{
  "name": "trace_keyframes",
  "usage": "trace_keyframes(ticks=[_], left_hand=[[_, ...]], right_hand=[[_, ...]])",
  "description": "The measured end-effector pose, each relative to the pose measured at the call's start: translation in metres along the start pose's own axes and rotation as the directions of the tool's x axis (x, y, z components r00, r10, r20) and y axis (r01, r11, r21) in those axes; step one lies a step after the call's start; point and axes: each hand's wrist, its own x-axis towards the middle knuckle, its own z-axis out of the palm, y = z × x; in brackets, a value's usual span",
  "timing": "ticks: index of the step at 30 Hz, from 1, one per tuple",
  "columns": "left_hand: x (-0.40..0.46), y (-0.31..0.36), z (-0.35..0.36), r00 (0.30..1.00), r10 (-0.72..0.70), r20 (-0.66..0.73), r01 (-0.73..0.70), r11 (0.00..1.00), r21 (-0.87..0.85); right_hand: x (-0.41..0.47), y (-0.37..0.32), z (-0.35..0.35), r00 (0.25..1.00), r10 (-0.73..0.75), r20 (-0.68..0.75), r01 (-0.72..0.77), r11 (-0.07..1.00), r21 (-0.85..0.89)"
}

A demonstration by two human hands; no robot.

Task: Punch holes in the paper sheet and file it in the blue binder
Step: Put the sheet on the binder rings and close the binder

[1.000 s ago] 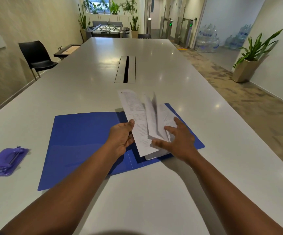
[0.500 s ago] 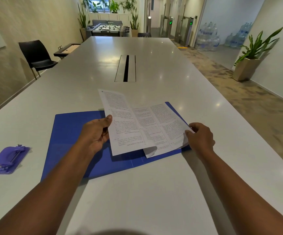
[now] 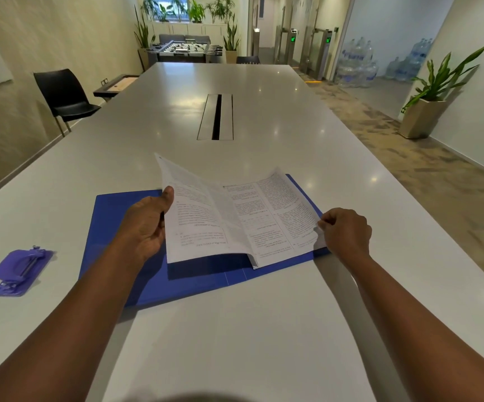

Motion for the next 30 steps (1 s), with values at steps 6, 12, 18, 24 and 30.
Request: trace_keyframes(ticks=[6,12,18,24,30], left_hand=[[0.006,0.001,-0.005,0.996,0.075,-0.048,-0.070,0.993,0.092],[0.000,0.003,-0.005,0.968,0.240,-0.077,-0.212,0.941,0.265],[-0.002,0.010,0.000,0.946,0.323,0.038,-0.303,0.834,0.460],[-0.007,0.013,0.033,0.974,0.184,0.130,-0.222,0.880,0.420],[-0.010,0.005,0.071,0.977,0.108,0.181,-0.152,0.956,0.250]], right_hand=[[0.001,0.005,0.003,0.997,0.060,0.054,-0.063,0.997,0.050],[-0.005,0.009,0.006,0.971,0.148,0.188,-0.192,0.950,0.245],[-0.003,-0.004,-0.004,0.993,0.103,0.060,-0.118,0.929,0.351],[-0.026,-0.063,-0.018,0.987,-0.158,0.036,0.110,0.817,0.567],[-0.072,-0.100,0.000,0.894,-0.447,0.036,0.358,0.758,0.546]])
